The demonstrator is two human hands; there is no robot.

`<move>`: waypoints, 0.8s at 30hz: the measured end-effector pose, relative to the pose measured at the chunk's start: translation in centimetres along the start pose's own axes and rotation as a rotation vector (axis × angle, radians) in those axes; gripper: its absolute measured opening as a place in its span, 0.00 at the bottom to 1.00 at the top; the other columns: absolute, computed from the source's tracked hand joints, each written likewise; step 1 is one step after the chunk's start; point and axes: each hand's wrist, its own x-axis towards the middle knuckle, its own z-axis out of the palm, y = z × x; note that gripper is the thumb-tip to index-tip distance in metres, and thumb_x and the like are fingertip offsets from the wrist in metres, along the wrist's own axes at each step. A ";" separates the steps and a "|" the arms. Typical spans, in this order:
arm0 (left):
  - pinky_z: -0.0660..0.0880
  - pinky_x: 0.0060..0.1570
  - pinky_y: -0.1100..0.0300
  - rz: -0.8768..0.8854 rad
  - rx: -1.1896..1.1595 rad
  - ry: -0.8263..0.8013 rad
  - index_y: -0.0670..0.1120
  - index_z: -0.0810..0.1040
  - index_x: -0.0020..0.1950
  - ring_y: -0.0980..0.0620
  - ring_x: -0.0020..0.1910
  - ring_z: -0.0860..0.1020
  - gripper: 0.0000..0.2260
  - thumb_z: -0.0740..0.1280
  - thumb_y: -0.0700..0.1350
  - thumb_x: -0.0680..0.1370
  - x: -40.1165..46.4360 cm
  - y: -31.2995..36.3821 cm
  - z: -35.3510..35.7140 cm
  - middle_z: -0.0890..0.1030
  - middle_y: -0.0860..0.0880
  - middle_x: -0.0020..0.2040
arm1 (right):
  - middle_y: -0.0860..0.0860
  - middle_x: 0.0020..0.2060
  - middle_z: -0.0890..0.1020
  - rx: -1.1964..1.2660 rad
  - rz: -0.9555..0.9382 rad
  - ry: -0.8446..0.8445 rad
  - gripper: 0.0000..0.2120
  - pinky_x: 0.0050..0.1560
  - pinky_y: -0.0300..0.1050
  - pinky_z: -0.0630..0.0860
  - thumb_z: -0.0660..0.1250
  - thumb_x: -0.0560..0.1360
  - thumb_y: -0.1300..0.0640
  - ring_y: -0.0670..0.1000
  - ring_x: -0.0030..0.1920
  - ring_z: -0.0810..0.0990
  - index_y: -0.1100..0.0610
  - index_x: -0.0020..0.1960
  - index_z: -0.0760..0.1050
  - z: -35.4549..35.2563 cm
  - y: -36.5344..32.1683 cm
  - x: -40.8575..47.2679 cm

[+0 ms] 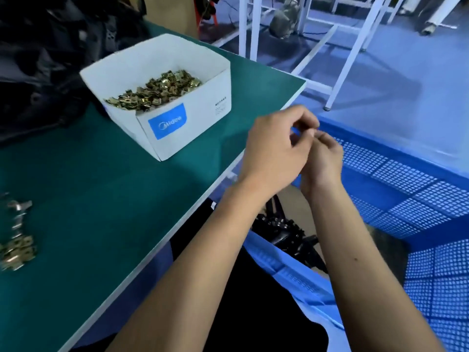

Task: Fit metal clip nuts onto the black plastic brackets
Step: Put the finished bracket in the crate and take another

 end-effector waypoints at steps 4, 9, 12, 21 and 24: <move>0.79 0.35 0.60 -0.022 -0.159 0.236 0.44 0.81 0.46 0.48 0.34 0.83 0.07 0.68 0.33 0.78 -1.0 1.8 -8.3 0.85 0.48 0.42 | 0.54 0.34 0.81 -0.046 -0.242 -0.254 0.07 0.30 0.41 0.74 0.62 0.81 0.67 0.51 0.31 0.79 0.60 0.48 0.76 7.0 -4.5 -5.1; 0.76 0.33 0.65 -0.033 -0.107 0.550 0.46 0.81 0.45 0.51 0.33 0.83 0.09 0.67 0.33 0.77 -4.6 0.3 -17.2 0.84 0.48 0.40 | 0.56 0.33 0.81 -0.016 -0.312 -0.595 0.06 0.26 0.40 0.69 0.64 0.80 0.67 0.52 0.29 0.77 0.61 0.48 0.78 15.6 -3.5 -12.1; 0.76 0.33 0.58 -0.094 0.060 0.703 0.46 0.81 0.44 0.48 0.33 0.83 0.07 0.67 0.35 0.77 -7.4 -1.6 -22.5 0.84 0.46 0.40 | 0.57 0.35 0.83 -0.168 -0.378 -0.733 0.07 0.34 0.45 0.73 0.66 0.78 0.65 0.54 0.34 0.80 0.57 0.44 0.80 20.8 -0.4 -15.1; 0.78 0.44 0.60 -0.350 0.690 0.823 0.51 0.82 0.47 0.58 0.40 0.80 0.04 0.68 0.43 0.77 -16.7 -7.6 -34.4 0.82 0.57 0.40 | 0.55 0.63 0.72 -1.189 -0.980 -0.976 0.21 0.57 0.49 0.76 0.72 0.77 0.54 0.59 0.65 0.68 0.48 0.69 0.75 31.6 10.1 -18.1; 0.79 0.49 0.52 -0.379 0.755 0.869 0.47 0.83 0.48 0.53 0.42 0.80 0.04 0.68 0.41 0.77 -17.9 -8.7 -36.2 0.83 0.53 0.43 | 0.57 0.70 0.68 -1.234 -1.102 -1.095 0.27 0.64 0.57 0.75 0.70 0.79 0.51 0.61 0.71 0.62 0.47 0.77 0.68 33.3 12.3 -19.2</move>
